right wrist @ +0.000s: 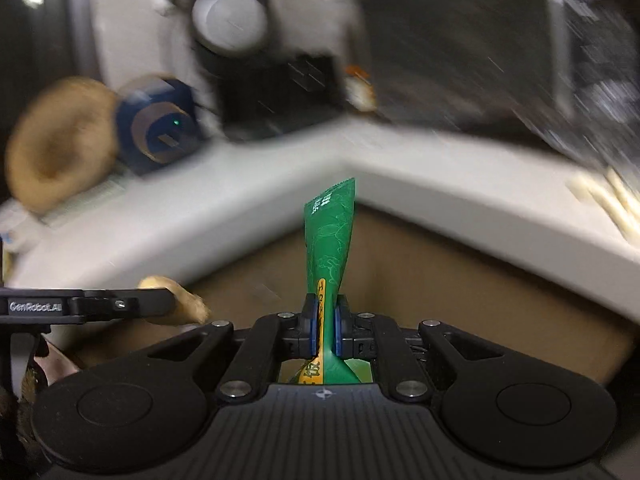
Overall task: Collect trash
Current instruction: 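Carry the ginger with the left tool and wrapper with the right tool down to the bin, then open both tools to drop the ginger and wrapper into the bin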
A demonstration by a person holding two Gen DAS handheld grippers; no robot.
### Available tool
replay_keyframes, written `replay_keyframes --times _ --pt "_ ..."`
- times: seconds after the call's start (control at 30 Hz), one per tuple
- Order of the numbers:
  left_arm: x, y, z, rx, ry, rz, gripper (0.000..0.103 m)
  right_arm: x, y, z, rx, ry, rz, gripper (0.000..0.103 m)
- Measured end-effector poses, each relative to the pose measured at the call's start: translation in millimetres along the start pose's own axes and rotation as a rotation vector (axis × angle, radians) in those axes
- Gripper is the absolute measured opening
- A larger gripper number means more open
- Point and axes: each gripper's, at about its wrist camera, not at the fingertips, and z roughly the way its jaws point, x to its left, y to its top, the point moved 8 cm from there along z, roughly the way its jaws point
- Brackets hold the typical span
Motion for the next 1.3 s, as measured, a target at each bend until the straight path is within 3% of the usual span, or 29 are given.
replay_keyframes --times 0.07,0.17,0.3,0.47,0.57,0.8,1.0,1.17,1.3 --pt "14.6 -24.6 66.6 0.161 -0.012 -0.075 0.042 -28.2 -26.9 12.8 0.061 -0.061 0.035 0.008" --pt "38.1 -62.1 149.4 0.333 0.052 -0.126 0.042 -60.7 -62.3 28.7 0.145 -0.077 0.128 0.008" --pt "69.1 -95.0 223.2 0.447 0.102 -0.160 0.042 -94.7 -106.6 45.4 0.239 -0.091 0.255 0.008" --pt "112.5 -118.3 268.0 0.434 0.136 -0.272 0.040 -114.4 -146.3 71.7 0.373 -0.090 0.322 0.008" --pt "125.8 -119.9 262.3 0.413 0.147 -0.335 0.040 -121.3 -162.6 86.6 0.438 -0.075 0.359 0.008" --pt "139.3 -86.8 240.5 0.247 0.182 -0.366 0.040 -115.9 -177.0 131.9 0.549 -0.018 0.460 0.008" --pt "146.3 -82.3 233.2 0.210 0.202 -0.379 0.040 -116.3 -189.6 197.6 0.642 -0.015 0.571 0.008" --pt "150.1 -88.1 234.8 0.222 0.217 -0.378 0.040 -118.2 -214.0 256.9 0.720 -0.134 0.531 0.008" --pt "157.3 -87.8 229.9 0.213 0.236 -0.363 0.040 -119.4 -234.4 288.7 0.767 -0.133 0.525 0.008"
